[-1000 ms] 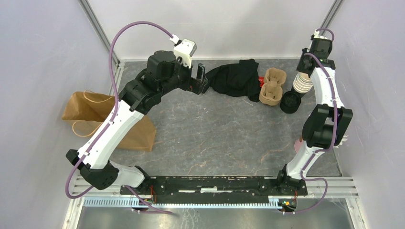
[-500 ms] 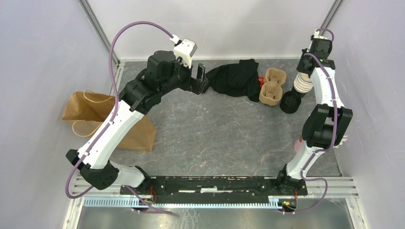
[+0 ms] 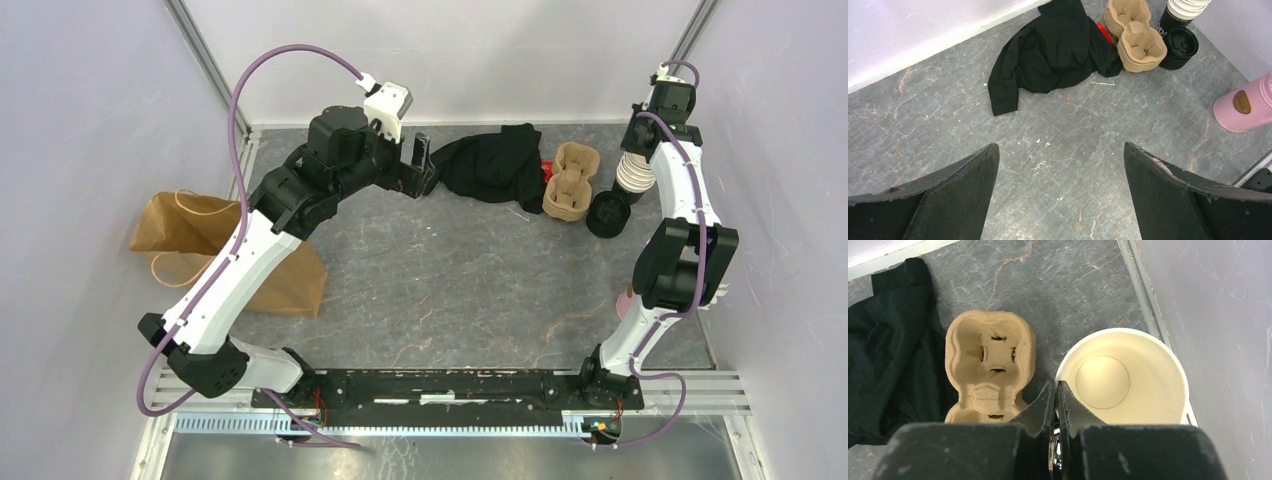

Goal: Pack the takeout coffee

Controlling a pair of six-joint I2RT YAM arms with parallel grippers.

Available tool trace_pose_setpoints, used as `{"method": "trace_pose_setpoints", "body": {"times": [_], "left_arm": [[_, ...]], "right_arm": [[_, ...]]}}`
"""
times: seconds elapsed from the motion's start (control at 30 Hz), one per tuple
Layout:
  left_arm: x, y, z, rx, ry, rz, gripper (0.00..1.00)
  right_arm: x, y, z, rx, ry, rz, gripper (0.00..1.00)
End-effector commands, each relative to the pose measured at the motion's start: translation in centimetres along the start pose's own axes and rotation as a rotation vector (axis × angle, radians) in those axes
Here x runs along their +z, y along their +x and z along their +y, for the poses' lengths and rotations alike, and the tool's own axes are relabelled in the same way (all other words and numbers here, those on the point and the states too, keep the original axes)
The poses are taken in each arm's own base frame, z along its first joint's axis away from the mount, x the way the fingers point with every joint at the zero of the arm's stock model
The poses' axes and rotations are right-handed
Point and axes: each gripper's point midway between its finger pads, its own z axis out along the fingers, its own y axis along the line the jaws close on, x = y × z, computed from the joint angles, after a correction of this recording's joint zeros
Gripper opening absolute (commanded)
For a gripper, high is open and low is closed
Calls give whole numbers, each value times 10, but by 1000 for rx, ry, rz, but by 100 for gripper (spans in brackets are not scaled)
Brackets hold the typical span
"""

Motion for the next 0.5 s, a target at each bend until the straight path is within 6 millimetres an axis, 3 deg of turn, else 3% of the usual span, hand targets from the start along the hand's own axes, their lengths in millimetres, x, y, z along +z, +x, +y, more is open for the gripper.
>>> {"method": "trace_pose_setpoints", "body": {"times": [0.0,0.47], "left_arm": [[-12,-23,0,33,7,-69,100],[-24,-31,-4,41,19,-97,100]], "right_arm": [[-14,-11,-3,5,3,-37,6],[-49,-35,-12,-1,53,-121,0]]}}
